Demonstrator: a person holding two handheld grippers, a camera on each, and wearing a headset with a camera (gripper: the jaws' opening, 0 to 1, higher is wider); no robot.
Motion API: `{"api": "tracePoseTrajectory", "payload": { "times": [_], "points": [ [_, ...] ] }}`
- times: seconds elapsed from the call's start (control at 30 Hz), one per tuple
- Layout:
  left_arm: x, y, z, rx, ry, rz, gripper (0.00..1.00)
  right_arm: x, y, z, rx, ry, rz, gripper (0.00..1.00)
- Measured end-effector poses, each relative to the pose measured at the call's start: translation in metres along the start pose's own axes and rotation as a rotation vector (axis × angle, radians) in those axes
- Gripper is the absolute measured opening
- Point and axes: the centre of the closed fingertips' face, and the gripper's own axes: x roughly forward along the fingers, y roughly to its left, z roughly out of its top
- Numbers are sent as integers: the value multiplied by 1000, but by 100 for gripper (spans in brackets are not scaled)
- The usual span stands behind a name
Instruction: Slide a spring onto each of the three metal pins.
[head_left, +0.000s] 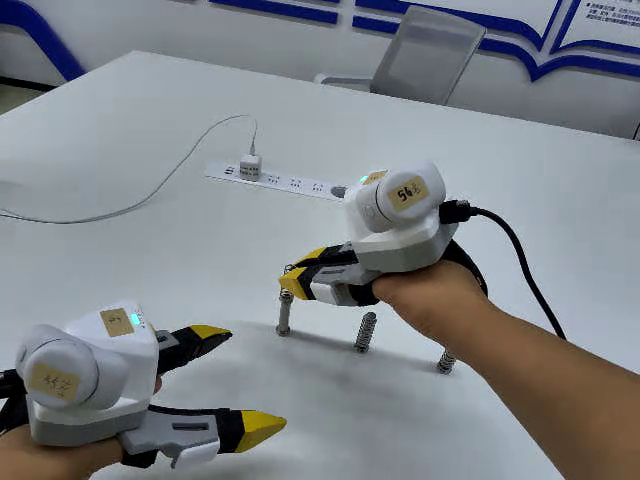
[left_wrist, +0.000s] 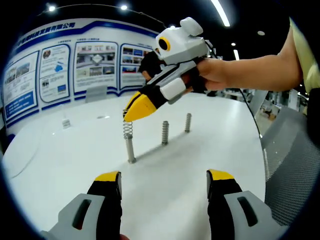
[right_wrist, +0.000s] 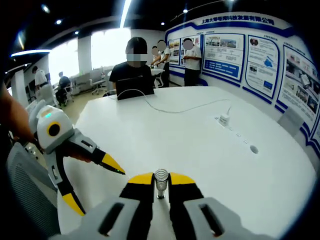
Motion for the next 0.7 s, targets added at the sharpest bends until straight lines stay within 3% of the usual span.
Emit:
{"api": "tracePoseTrajectory", "payload": {
  "times": [0.7],
  "points": [
    [1, 2, 3, -11, -14, 11, 70, 11, 1, -18, 34, 39, 11, 12]
  ]
}}
